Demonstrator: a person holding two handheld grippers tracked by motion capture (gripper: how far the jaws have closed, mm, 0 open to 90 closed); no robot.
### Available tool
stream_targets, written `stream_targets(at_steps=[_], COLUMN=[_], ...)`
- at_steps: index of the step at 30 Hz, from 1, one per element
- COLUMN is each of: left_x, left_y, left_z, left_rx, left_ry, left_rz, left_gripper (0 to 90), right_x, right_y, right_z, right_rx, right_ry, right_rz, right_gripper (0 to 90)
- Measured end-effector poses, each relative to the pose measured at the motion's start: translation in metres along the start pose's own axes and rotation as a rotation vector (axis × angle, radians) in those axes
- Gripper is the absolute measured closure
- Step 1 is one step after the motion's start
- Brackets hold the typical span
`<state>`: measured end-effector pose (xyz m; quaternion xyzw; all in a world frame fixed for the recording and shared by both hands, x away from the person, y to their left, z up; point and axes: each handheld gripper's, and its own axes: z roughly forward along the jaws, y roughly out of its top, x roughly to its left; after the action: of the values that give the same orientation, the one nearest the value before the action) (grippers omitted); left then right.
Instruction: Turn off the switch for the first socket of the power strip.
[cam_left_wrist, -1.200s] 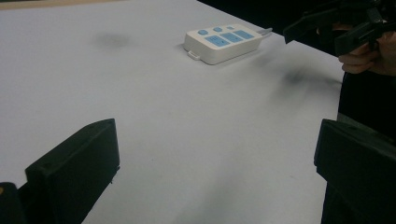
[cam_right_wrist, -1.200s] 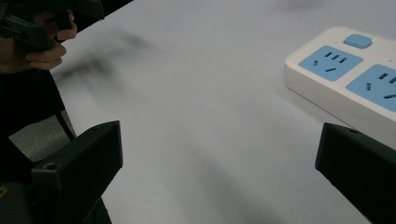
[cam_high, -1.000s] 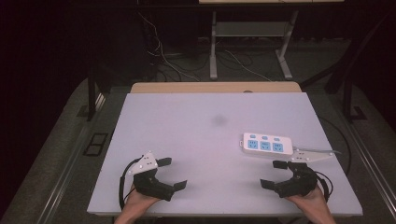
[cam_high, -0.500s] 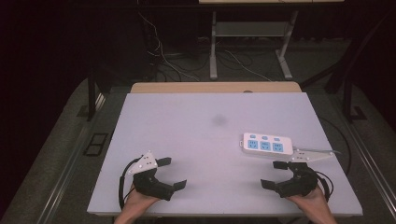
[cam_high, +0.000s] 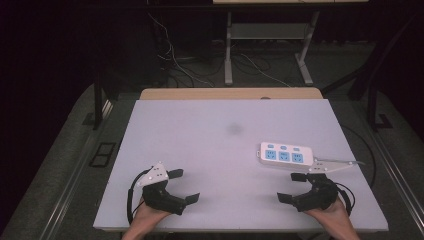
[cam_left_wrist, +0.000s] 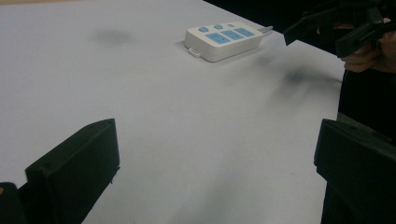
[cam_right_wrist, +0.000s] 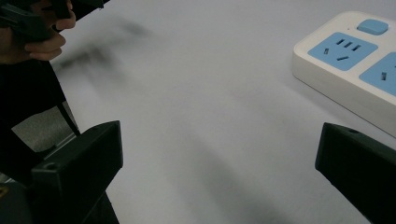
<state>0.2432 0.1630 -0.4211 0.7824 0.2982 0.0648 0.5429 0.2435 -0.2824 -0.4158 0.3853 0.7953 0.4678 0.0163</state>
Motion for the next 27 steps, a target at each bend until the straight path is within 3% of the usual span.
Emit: stream_targets(at_steps=[27], left_x=[0.002], left_y=[-0.001], left_z=[0.0], left_rx=[0.002], left_ry=[0.002], left_rz=[-0.016], left_gripper=[0.0], right_x=[-0.006], right_y=[0.021], right_z=[-0.01], right_rx=[0.033], right_ry=[-0.006], right_rz=[-0.002], right_gripper=[0.5])
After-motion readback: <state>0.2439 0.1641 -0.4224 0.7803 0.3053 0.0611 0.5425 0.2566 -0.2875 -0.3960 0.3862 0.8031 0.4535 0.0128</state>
